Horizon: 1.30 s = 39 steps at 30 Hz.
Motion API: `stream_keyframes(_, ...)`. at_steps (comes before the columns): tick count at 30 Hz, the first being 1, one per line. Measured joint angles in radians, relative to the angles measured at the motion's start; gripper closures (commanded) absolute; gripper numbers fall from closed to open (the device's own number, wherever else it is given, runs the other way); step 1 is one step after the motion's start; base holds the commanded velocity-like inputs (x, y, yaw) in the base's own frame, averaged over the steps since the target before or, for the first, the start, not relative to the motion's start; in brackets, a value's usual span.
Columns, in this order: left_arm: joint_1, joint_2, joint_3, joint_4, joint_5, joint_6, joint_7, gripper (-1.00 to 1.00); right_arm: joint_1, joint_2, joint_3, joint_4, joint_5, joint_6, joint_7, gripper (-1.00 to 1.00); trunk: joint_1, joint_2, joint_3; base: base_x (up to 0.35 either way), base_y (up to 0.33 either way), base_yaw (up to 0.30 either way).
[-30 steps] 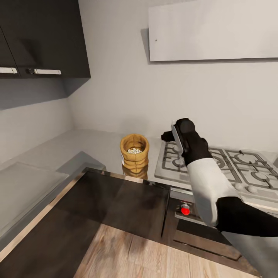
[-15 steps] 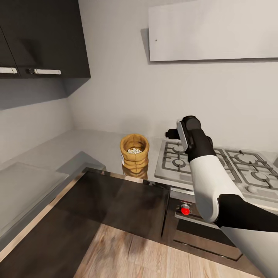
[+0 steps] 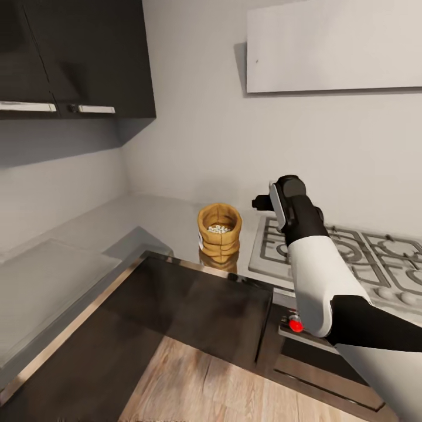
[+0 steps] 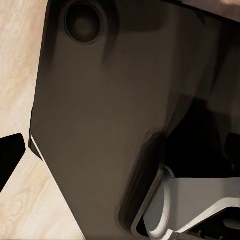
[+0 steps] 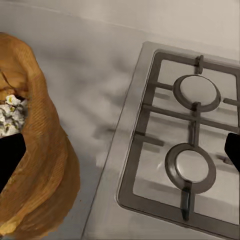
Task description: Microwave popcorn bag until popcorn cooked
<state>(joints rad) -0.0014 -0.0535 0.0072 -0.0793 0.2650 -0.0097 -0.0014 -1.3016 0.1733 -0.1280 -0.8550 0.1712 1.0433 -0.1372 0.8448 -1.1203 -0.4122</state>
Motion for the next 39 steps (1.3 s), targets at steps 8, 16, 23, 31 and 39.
stream_keyframes(8,0.0,-0.001,-0.001,0.002,-0.002,0.0,0.004,-1.0,0.0,0.0,0.001,0.0,0.0,0.0,-0.002,-1.0,0.0,0.0,0.0,0.0,0.0,0.277)
stream_keyframes(16,0.0,-0.002,0.0,0.0,0.0,0.0,0.004,-1.0,0.0,0.0,0.0,-0.001,0.0,0.0,-0.012,-1.0,0.0,0.0,0.0,0.0,0.0,0.089)
stream_keyframes(23,0.0,0.0,0.0,-0.001,0.002,0.0,0.007,-1.0,0.0,0.0,0.003,0.051,-0.004,0.0,-0.109,-1.0,0.0,0.0,0.0,0.0,0.0,0.0)
stream_keyframes(31,0.0,0.0,0.0,-0.001,0.003,0.0,0.007,-1.0,0.0,0.0,0.003,0.058,-0.013,0.0,-0.123,-1.0,0.0,0.0,0.0,0.0,0.0,0.0)
stream_keyframes(39,0.0,0.0,0.0,-0.001,0.003,0.0,0.007,-1.0,0.0,0.0,0.002,0.061,-0.016,0.0,-0.123,-1.0,0.0,0.0,0.0,0.0,0.0,0.17)
